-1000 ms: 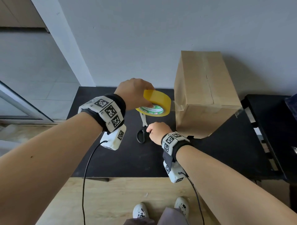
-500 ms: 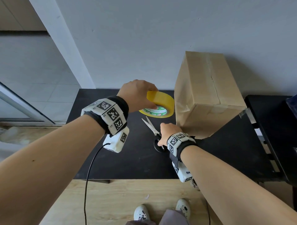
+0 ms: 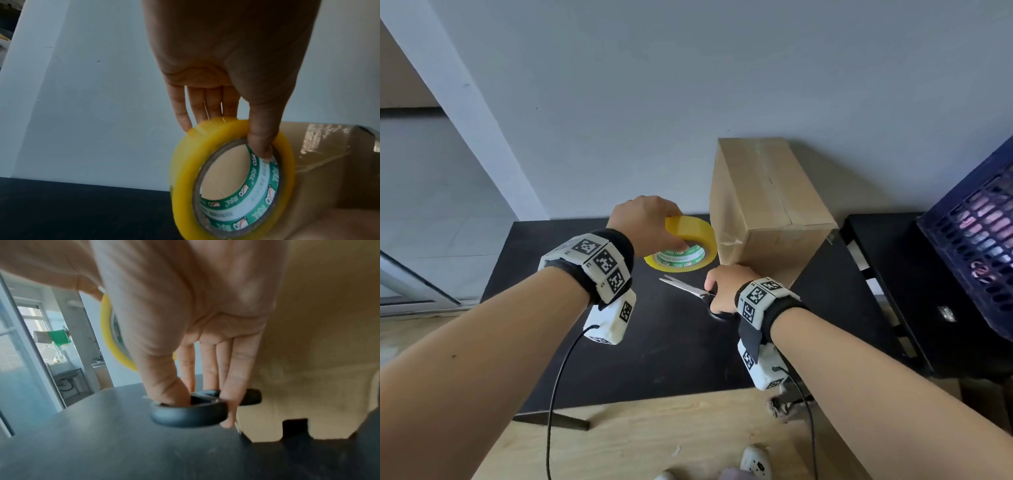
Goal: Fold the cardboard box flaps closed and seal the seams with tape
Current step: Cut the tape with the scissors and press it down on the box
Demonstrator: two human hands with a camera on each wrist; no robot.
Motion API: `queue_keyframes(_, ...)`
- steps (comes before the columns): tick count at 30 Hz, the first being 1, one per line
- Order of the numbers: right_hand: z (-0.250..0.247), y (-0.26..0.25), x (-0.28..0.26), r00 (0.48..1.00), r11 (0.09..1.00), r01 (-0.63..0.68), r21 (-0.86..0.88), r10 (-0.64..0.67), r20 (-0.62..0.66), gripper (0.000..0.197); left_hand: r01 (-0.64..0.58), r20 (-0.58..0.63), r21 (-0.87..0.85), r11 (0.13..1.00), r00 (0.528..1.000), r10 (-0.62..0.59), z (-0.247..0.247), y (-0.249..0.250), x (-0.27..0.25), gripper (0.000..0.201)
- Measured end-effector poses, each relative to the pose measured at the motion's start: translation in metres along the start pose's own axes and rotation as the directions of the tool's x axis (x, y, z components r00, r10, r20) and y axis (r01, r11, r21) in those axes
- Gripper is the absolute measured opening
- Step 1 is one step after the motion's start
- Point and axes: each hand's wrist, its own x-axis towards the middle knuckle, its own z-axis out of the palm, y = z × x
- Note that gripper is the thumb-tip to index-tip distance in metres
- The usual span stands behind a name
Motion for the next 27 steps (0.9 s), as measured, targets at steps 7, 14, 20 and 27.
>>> queue_keyframes(7, -0.030, 0.023, -0.035, 0.999, 0.999, -0.029, 0.022, 0.029, -0.018, 0.041, 0.048, -0.033, -0.017, 0.999, 0.998, -0.048, -0.003, 0.014, -0.003, 0.048)
queue_keyframes(14, -0.039, 0.057, -0.076, 0.992, 0.992, -0.099, 0.073, 0.105, -0.069, 0.032, 0.072, -0.054, -0.021, 0.997, 0.996, -0.073, -0.005, 0.026, -0.009, 0.045)
queue_keyframes(20, -0.042, 0.071, -0.110, 0.996, 0.974, -0.088, 0.209, 0.084, 0.025, 0.036, 0.106, -0.075, -0.027, 0.994, 0.991, -0.108, -0.002, 0.032, -0.014, 0.044)
queue_keyframes(27, -0.036, 0.076, -0.121, 0.998, 0.800, -0.065, 0.596, 0.036, 0.060, 0.028, 0.121, -0.090, -0.044, 0.992, 0.988, -0.124, -0.003, 0.036, -0.023, 0.042)
